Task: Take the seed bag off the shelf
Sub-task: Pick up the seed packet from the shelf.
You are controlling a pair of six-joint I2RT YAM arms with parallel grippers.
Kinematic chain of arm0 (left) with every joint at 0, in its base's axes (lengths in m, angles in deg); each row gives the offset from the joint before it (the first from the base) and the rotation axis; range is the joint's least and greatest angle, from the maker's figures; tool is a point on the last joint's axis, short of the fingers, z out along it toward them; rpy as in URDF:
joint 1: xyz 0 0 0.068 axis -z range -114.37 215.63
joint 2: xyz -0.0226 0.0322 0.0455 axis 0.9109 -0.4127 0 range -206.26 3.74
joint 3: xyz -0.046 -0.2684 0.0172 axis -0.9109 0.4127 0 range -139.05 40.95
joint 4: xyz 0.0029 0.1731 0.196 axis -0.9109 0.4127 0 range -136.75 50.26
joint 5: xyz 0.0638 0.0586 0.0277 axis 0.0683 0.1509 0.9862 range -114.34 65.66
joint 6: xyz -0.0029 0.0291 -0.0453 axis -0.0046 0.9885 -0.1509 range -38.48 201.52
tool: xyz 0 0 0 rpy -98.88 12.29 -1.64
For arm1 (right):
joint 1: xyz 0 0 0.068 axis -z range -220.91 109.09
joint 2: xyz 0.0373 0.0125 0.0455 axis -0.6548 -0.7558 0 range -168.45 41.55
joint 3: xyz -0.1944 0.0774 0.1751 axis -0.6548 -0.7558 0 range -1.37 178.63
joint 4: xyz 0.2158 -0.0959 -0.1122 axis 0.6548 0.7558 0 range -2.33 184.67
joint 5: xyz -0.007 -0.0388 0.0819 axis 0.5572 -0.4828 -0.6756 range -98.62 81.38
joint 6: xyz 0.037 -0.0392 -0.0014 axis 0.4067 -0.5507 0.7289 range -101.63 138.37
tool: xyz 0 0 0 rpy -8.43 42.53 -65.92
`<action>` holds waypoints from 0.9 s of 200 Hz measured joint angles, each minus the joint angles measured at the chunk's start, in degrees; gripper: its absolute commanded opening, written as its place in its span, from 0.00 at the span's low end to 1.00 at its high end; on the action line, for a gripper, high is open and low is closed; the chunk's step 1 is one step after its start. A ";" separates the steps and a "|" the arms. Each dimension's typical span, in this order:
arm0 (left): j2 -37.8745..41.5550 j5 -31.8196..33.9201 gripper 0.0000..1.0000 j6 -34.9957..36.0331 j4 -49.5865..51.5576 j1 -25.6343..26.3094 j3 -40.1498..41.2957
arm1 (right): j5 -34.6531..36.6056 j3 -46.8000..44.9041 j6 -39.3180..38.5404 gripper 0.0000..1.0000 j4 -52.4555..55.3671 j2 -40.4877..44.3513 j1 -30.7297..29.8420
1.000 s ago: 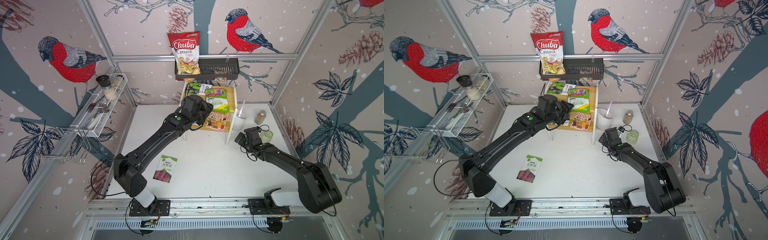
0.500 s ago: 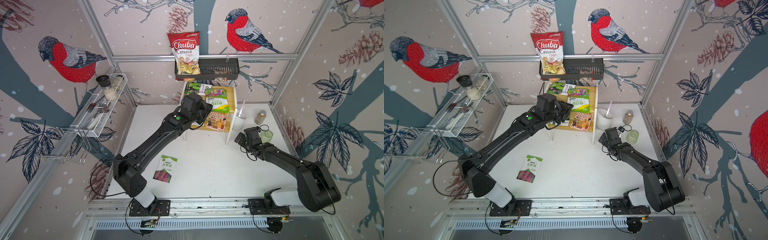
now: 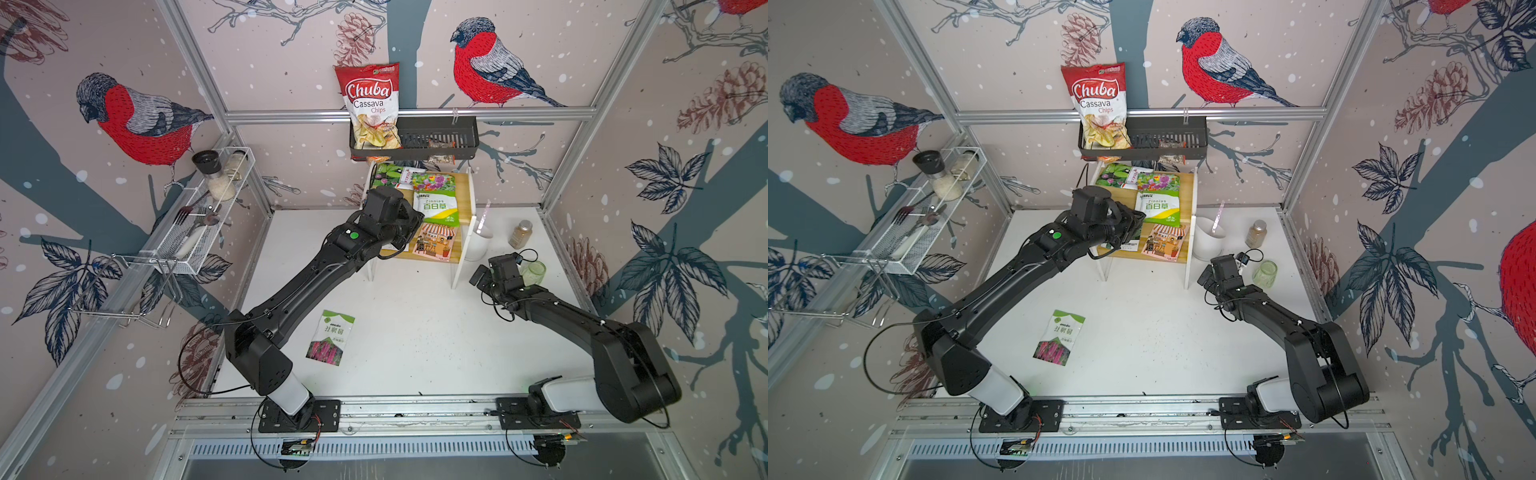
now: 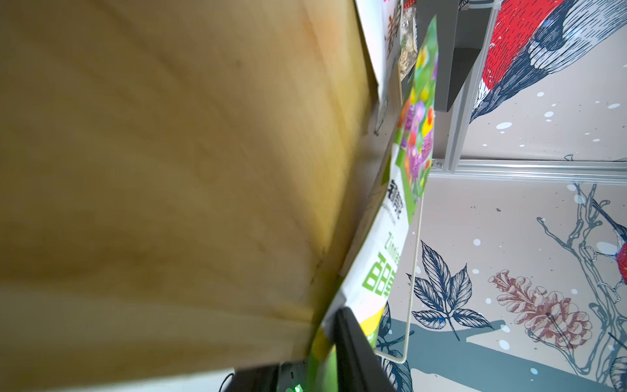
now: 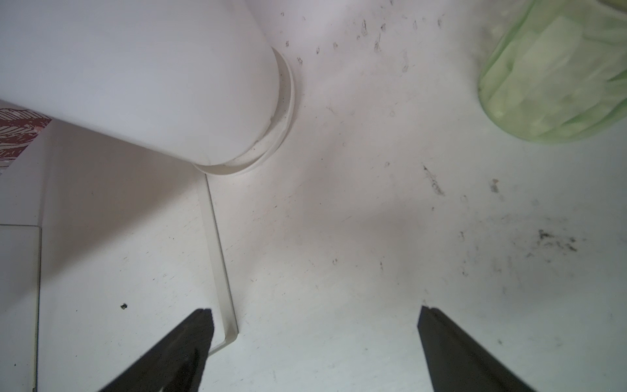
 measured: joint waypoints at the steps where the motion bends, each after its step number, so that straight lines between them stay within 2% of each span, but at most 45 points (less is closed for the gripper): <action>1: 0.00 -0.02 0.29 0.00 0.00 0.00 0.00 | 0.00 -0.02 0.00 1.00 0.00 0.00 0.00; 101: 3.28 -0.63 0.27 -0.57 -0.72 -0.24 2.29 | -0.22 -0.72 0.02 1.00 -0.35 0.15 0.00; 115: 3.32 -0.83 0.24 -0.61 -0.94 -0.46 2.67 | -0.24 -0.72 0.02 1.00 -0.35 0.15 0.00; 144: 3.28 -1.79 0.09 -0.81 -1.62 -0.85 3.08 | -0.61 -0.72 0.07 1.00 -0.35 0.15 -0.15; 180: 3.10 -3.02 0.05 -0.98 -1.84 -0.94 2.93 | -0.61 -0.72 0.15 1.00 -0.28 0.42 -0.26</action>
